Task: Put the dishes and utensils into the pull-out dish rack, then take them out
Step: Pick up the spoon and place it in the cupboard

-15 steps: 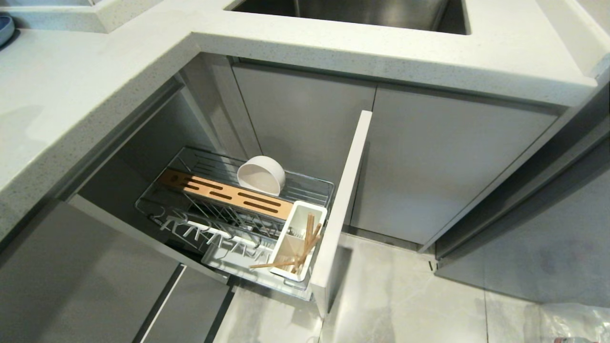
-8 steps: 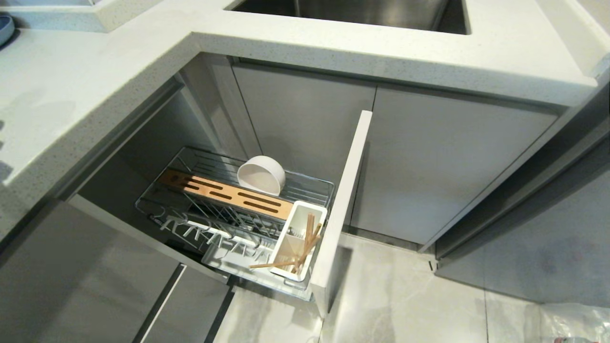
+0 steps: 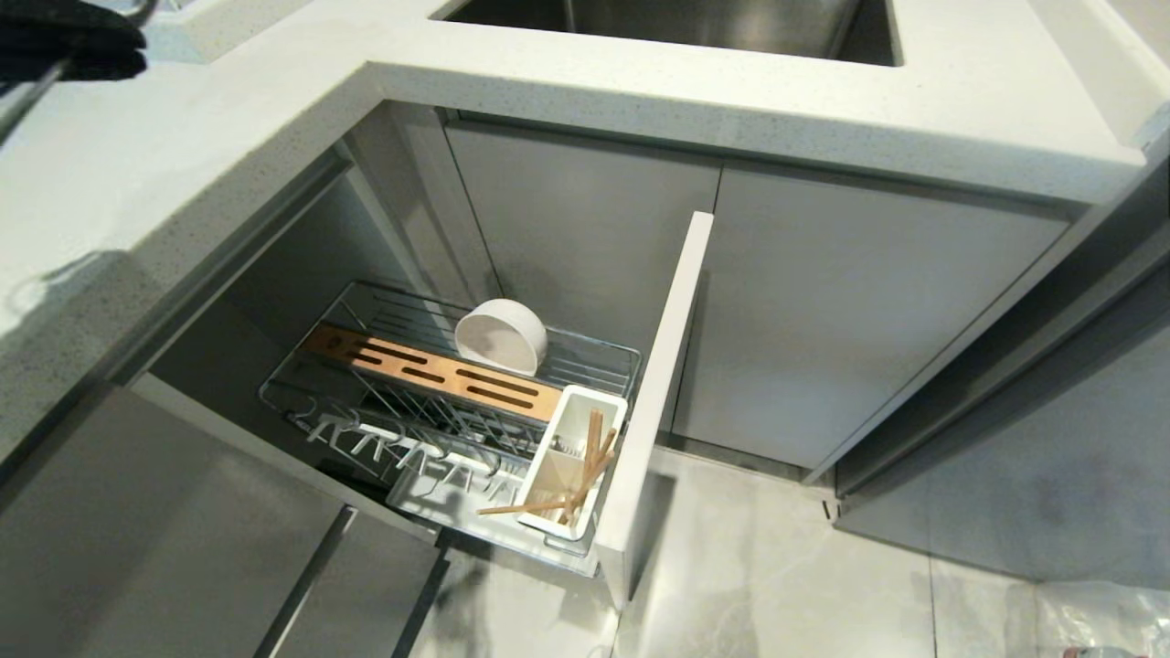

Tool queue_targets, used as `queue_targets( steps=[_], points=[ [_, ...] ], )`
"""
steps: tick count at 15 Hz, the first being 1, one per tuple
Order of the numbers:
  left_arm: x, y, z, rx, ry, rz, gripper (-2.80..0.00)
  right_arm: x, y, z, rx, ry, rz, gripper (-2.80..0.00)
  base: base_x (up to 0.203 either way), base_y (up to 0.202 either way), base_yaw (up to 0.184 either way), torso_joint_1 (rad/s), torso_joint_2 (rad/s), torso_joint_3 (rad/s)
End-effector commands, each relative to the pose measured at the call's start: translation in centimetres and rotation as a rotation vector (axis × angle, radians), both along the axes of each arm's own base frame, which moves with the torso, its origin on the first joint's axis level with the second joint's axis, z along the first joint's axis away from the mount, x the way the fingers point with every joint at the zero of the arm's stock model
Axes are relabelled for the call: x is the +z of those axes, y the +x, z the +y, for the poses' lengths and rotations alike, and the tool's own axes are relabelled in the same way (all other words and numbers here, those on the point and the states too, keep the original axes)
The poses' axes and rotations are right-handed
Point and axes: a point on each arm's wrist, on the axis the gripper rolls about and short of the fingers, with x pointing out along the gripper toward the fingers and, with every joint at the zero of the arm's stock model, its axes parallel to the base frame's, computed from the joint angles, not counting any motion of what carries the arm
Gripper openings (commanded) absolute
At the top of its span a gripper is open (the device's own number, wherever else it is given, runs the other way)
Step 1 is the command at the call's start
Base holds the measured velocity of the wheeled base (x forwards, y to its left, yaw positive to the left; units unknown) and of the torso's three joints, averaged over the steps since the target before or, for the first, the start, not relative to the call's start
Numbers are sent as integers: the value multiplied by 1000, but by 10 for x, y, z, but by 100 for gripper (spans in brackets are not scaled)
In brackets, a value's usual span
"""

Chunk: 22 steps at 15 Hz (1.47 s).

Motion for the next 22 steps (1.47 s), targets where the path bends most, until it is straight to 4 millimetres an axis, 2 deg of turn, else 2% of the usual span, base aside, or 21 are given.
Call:
queue_targets(
  steps=[1,4,8,11,17,22],
  points=[
    [-8,12,-7,-69,16,34,-280,0,0,0,0,0,1,-280,0,0,0,0,0,0],
    [-9,26,-7,28,163,-107,-280,0,0,0,0,0,1,-280,0,0,0,0,0,0],
    [-27,57,-21,232,333,-296,-280,0,0,0,0,0,1,-280,0,0,0,0,0,0],
    [-59,73,-59,324,348,-398,-280,0,0,0,0,0,1,-280,0,0,0,0,0,0],
    [-116,75,-143,492,424,-612,-280,0,0,0,0,0,1,-280,0,0,0,0,0,0],
    [-150,91,-175,541,466,-626,-280,0,0,0,0,0,1,-280,0,0,0,0,0,0]
  ],
)
